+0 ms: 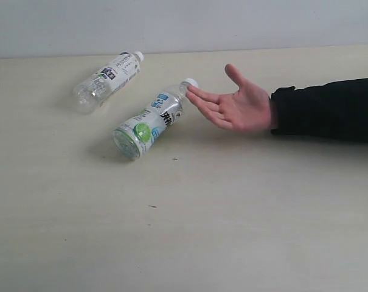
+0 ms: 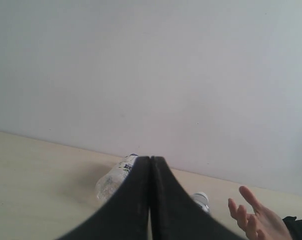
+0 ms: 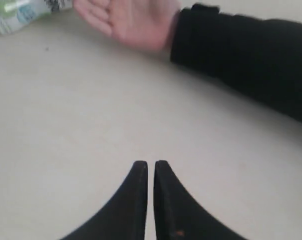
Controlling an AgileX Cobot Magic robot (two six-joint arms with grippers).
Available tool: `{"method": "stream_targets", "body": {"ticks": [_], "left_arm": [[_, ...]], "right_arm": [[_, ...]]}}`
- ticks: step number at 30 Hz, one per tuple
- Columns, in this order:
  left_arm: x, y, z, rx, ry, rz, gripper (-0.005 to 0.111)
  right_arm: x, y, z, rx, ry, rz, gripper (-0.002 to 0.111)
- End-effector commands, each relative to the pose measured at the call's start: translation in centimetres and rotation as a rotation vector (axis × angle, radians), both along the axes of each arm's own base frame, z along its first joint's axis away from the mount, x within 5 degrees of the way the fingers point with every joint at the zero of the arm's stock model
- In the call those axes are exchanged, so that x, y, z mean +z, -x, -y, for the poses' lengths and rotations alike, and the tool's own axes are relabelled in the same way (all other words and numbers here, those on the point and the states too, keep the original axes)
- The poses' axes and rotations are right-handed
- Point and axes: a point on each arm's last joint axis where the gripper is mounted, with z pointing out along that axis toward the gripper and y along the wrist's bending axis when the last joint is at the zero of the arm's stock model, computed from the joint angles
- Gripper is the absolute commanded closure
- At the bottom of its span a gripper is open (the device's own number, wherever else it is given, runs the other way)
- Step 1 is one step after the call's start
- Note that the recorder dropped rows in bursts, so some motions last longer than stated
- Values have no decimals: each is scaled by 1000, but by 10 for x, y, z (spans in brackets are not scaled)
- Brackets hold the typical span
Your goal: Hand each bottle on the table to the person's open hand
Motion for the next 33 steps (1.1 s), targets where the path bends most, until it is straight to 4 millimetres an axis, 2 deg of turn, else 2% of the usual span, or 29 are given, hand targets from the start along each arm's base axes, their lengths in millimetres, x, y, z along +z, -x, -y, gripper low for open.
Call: {"method": "stream_targets", "body": {"ticks": [1, 5, 12, 13, 15, 17, 18, 20, 22, 25, 27, 28, 33], "left_arm": [[0, 0, 0, -1, 9, 12, 107], [0, 0, 0, -1, 9, 12, 107], [0, 0, 0, -1, 9, 12, 107], [0, 0, 0, -1, 9, 12, 107], [0, 0, 0, -1, 9, 12, 107], [0, 0, 0, -1, 9, 12, 107], [0, 0, 0, -1, 9, 12, 107], [0, 0, 0, -1, 9, 12, 107], [0, 0, 0, -1, 9, 12, 107], [0, 0, 0, -1, 9, 12, 107], [0, 0, 0, -1, 9, 12, 107], [0, 0, 0, -1, 9, 12, 107], [0, 0, 0, -1, 9, 12, 107]], "right_arm": [[-8, -18, -17, 92, 87, -126, 101], [-14, -37, -38, 156, 174, -271, 101], [-7, -70, -68, 232, 270, -388, 101], [-3, -81, -76, 244, 271, -381, 101], [6, -95, -86, 248, 234, -300, 101], [14, -101, -89, 249, 213, -248, 101], [18, -100, -89, 249, 199, -230, 101], [25, -85, -81, 251, 107, -60, 104], [21, -73, -68, 260, 110, 79, 108], [27, -82, -65, 167, 121, 112, 108], [37, -103, -73, 132, 181, 98, 108], [48, -122, -82, 153, 247, 96, 108], [56, -174, -114, 528, 596, 175, 108]]}}
